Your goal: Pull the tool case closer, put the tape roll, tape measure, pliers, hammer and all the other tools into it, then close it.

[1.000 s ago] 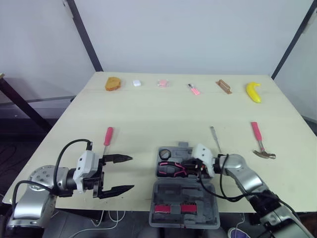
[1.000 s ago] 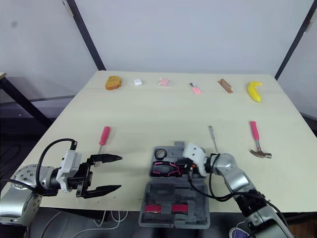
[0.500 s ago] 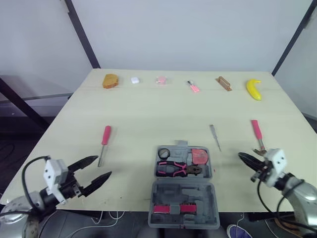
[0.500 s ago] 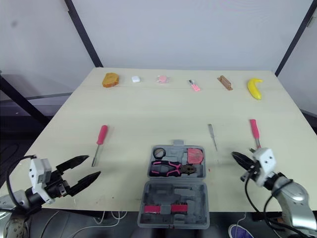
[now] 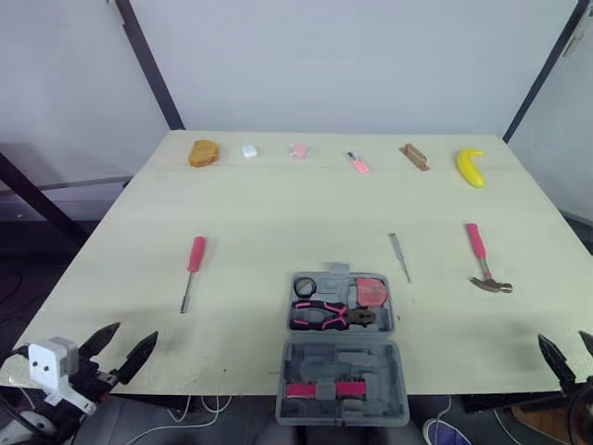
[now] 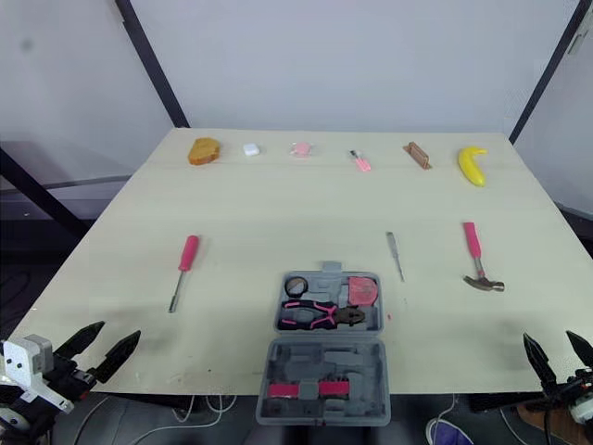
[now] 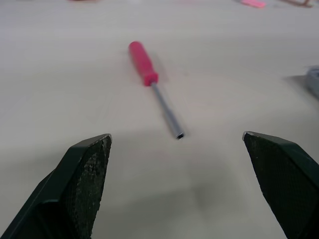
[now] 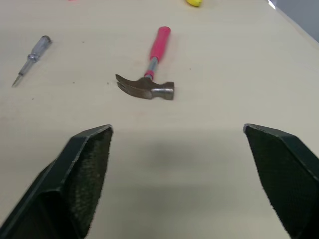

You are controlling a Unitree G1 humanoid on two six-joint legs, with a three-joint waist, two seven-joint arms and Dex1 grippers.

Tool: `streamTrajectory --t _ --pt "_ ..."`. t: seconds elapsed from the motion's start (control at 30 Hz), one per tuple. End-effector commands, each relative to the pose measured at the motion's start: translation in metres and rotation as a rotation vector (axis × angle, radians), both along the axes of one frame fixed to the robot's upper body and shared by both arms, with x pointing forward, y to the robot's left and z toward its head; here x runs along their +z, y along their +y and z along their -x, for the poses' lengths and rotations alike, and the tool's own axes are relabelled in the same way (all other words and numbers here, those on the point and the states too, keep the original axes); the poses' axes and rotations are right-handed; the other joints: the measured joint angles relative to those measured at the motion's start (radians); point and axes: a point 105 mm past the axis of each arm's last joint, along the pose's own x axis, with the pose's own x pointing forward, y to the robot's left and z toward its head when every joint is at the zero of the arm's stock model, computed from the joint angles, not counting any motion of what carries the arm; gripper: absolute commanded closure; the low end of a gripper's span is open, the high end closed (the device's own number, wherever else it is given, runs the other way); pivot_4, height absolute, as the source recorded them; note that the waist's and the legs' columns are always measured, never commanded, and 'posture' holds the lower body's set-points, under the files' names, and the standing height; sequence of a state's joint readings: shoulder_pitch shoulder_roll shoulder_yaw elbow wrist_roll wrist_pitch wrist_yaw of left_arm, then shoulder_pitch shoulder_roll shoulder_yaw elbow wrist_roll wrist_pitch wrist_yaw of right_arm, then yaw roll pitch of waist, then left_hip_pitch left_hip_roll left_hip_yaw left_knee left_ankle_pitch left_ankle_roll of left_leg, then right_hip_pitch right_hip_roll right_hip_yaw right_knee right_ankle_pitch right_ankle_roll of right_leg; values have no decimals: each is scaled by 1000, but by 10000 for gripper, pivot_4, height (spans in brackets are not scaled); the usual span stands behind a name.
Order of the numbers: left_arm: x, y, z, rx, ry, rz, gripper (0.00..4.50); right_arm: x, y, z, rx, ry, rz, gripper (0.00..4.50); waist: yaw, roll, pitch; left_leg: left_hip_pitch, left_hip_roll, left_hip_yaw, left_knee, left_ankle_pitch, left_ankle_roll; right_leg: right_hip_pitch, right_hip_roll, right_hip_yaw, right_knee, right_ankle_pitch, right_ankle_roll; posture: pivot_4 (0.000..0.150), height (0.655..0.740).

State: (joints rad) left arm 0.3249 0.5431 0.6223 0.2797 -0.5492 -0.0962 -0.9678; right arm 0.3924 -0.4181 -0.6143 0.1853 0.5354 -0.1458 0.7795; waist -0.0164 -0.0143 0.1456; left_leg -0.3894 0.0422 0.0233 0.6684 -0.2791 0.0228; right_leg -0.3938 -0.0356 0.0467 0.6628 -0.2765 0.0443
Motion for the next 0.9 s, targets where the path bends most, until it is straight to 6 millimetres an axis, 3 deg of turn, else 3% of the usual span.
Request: streamTrajectory --t 0.03,0.2,0.33,0.57,0.7,0.83,0.9 --pt "11 9 0 24 -34 -43 0 7 -14 8 -42 -29 28 485 1 0 0 0 0 0 0 0 0 0 0 0 0 0 0 1500 7400" --pt "8 -4 -4 -80 -1 -73 0 7 -2 -1 35 -21 13 485 2 0 0 -1 0 1 0 0 0 -1 0 0 -1 0 0 1500 7400" --pt "16 -30 -17 -258 0 -113 0 16 37 -20 235 -21 -51 485 1 1 0 -1 0 1 0 0 0 -1 -1 0 0 0 0 1500 7400" --pt "18 -73 -40 -539 25 -197 0 28 109 -47 602 34 -7 485 4 1 0 -2 0 -1 0 0 0 -1 -1 -1 0 0 0 1500 7400" --pt "14 -99 -47 -705 48 -246 0 27 129 -65 724 54 106 485 4 1 0 -2 -2 -1 0 0 0 -1 0 -1 0 2 4 1500 7400" --pt "8 -112 -49 -800 73 -257 0 23 143 -72 840 79 221 485 4 1 0 -4 -3 -1 1 0 0 -2 1 -2 0 3 4 1500 7400" --pt "2 -119 -50 -852 87 -264 5060 18 155 -72 927 100 255 5641 5 1 0 -4 -3 -2 0 0 0 -2 1 -3 0 3 4 1500 7400"
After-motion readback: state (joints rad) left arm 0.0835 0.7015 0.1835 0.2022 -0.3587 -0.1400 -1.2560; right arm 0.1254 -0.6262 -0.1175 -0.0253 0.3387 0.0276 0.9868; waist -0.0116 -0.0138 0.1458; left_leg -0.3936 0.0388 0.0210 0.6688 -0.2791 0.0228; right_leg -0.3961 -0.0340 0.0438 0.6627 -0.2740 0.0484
